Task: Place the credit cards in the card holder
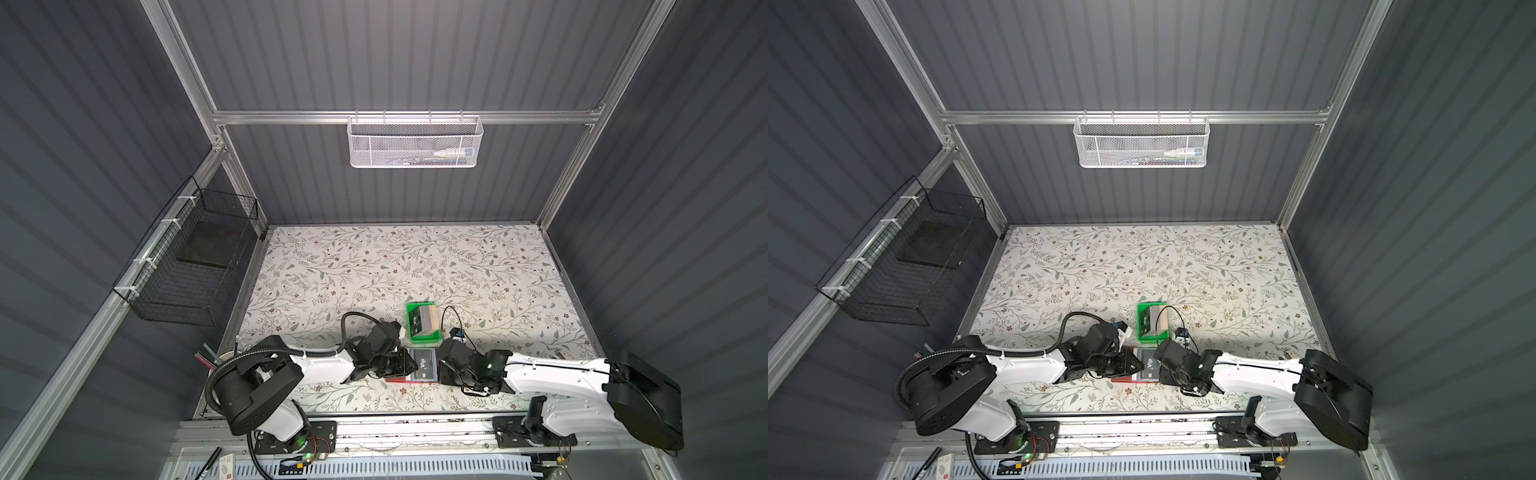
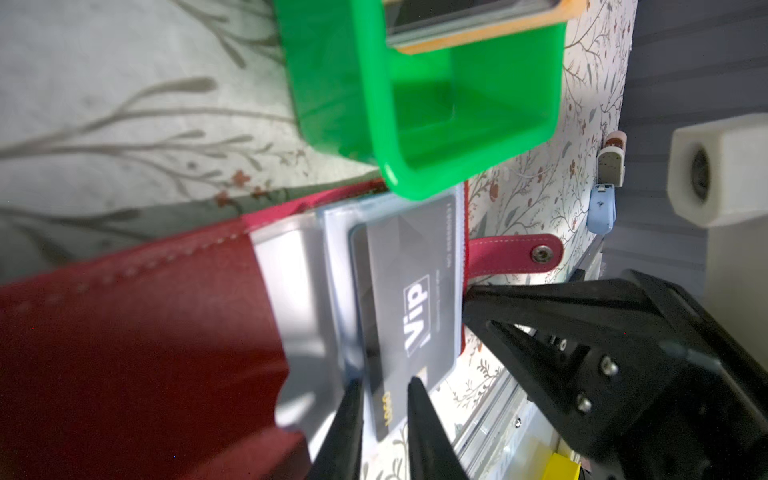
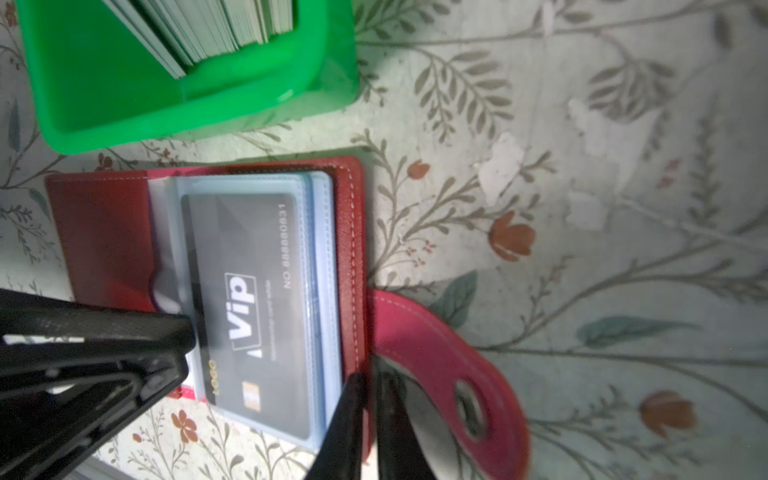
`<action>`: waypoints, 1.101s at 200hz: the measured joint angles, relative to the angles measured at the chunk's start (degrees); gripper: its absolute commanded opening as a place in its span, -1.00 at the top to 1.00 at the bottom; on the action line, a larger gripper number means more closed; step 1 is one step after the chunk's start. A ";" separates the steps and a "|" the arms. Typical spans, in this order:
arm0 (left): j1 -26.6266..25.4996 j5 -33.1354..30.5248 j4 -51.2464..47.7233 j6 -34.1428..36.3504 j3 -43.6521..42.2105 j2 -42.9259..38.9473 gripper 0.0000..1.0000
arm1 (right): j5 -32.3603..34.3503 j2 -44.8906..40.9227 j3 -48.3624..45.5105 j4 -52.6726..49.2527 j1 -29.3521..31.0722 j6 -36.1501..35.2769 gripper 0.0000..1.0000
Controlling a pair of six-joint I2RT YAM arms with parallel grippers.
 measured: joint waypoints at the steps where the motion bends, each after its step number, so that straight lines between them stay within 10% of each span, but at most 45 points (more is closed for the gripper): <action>1: 0.00 -0.09 0.00 -0.04 -0.13 -0.09 0.52 | 0.02 -0.09 0.00 -0.04 0.00 0.00 0.69; 115: -1.38 -8.35 -0.31 0.66 -3.10 -12.35 0.48 | 2.71 -18.49 -3.78 -2.86 0.02 -2.51 0.65; 220: -1.38 -12.87 -3.26 4.74 -3.19 -14.64 0.54 | 2.25 -14.27 -1.95 -2.86 0.02 -2.60 0.67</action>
